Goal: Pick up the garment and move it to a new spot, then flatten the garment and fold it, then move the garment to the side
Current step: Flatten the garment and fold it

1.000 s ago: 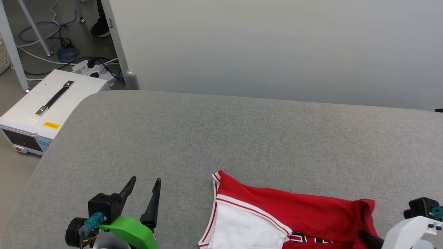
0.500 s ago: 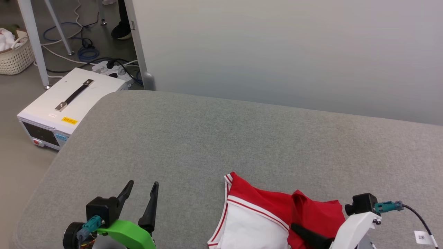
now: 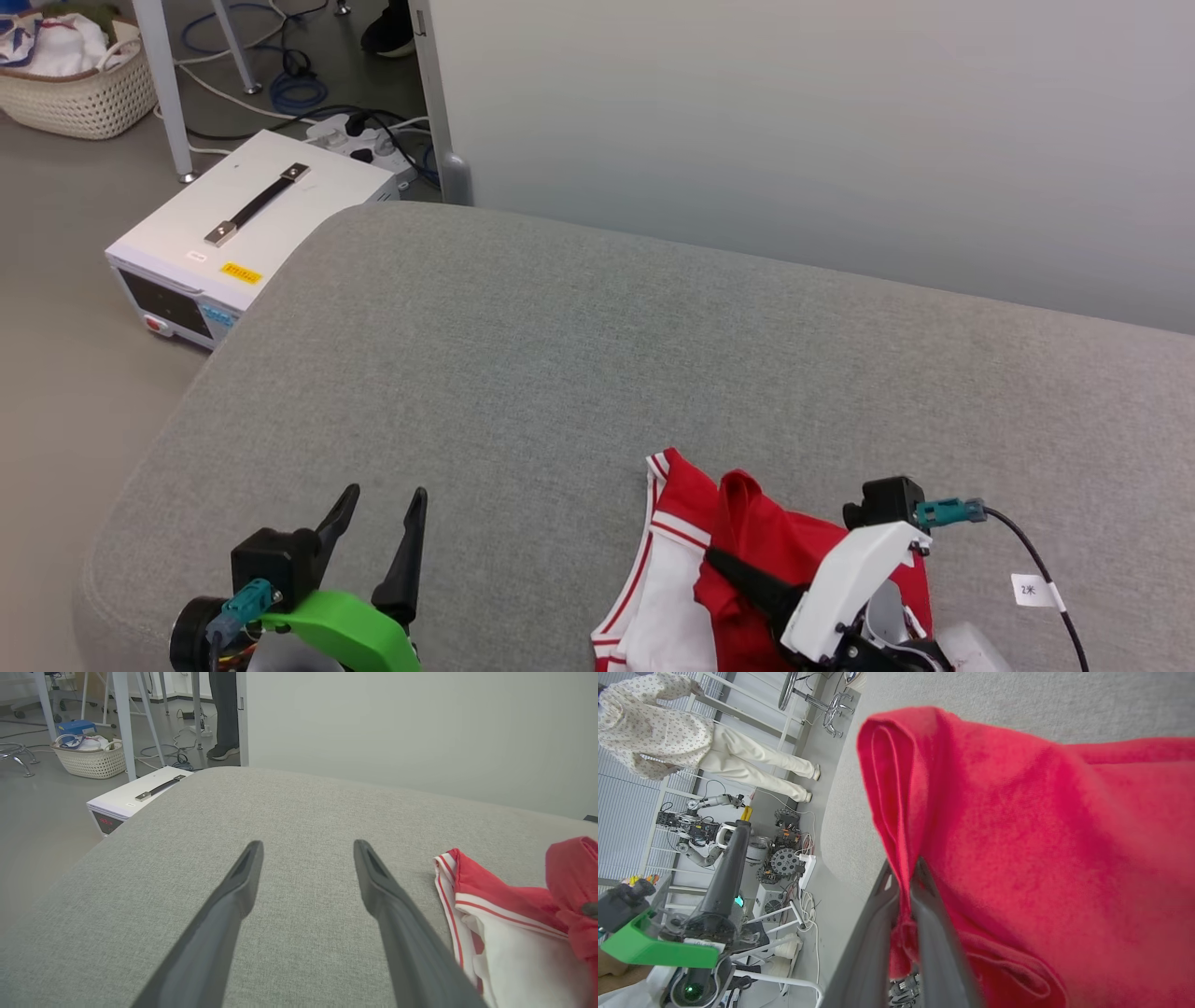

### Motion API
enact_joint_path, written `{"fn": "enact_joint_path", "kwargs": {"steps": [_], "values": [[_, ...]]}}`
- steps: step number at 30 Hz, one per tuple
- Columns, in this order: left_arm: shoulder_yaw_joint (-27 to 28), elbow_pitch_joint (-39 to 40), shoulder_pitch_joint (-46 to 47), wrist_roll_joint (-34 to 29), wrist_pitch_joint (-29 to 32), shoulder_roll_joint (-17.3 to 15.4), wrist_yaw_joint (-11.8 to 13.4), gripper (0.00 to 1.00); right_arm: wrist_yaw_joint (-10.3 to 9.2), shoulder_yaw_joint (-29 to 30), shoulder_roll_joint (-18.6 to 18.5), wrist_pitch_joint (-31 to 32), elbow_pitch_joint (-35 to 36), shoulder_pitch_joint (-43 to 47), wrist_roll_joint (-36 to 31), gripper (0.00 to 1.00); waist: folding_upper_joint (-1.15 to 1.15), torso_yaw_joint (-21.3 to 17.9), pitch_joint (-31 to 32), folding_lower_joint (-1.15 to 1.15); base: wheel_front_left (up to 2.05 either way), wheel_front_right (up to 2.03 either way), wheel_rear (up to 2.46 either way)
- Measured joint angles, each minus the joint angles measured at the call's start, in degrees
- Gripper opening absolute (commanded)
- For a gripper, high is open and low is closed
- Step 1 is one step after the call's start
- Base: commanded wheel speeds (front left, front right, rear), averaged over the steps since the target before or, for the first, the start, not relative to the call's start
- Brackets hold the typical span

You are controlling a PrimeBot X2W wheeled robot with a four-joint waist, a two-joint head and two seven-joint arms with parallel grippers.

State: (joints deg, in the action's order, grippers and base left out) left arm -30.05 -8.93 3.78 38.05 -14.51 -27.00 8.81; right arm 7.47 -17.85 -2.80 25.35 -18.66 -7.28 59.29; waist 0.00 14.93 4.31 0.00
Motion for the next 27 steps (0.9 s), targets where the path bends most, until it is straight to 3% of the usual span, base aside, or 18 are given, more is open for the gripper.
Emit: {"fn": "enact_joint_path", "kwargs": {"steps": [5,6,7,8,18,21,27], "values": [[0.01,-0.64,0.41,0.0,-0.01,0.16,-0.11,1.0,0.0,-3.24,0.0,-4.03,-7.58,-3.94,1.4,0.0,0.0,1.18,-1.18,0.0,0.0,0.0,0.0],[0.07,-0.78,0.47,0.04,-0.01,0.24,-0.26,1.0,-0.01,-4.11,0.0,-4.87,-8.95,-4.58,1.68,0.45,0.0,1.37,-1.36,0.0,0.0,0.0,0.0],[0.09,-0.87,0.51,0.1,-0.02,0.33,-0.36,1.0,-0.01,-4.76,0.0,-5.55,-9.76,-5.02,1.83,0.96,0.0,1.5,-1.48,0.0,0.0,0.0,0.0],[0.09,-0.99,0.53,0.16,-0.04,0.41,-0.49,1.0,0.0,-5.6,0.03,-6.15,-10.81,-5.54,2.68,1.0,0.0,1.62,-1.6,0.0,0.0,0.0,0.0],[0.29,-1.72,0.54,0.18,-0.08,0.67,-0.49,1.0,0.0,-13.36,0.15,-8.0,-10.99,-8.72,12.49,1.0,0.0,0.46,-1.01,0.0,0.0,0.0,0.0],[0.37,-1.69,0.53,0.18,-0.08,0.8,-0.49,1.0,0.0,-13.07,0.16,-8.16,-11.02,-10.38,11.26,1.0,0.0,-0.33,-0.65,0.0,0.0,0.0,0.0],[1.16,-1.02,0.49,0.05,-0.1,0.97,-0.48,1.0,0.0,-8.36,-1.53,-8.21,-9.54,-12.2,1.41,1.0,0.0,-2.33,0.09,0.0,0.0,0.0,0.0]]}}
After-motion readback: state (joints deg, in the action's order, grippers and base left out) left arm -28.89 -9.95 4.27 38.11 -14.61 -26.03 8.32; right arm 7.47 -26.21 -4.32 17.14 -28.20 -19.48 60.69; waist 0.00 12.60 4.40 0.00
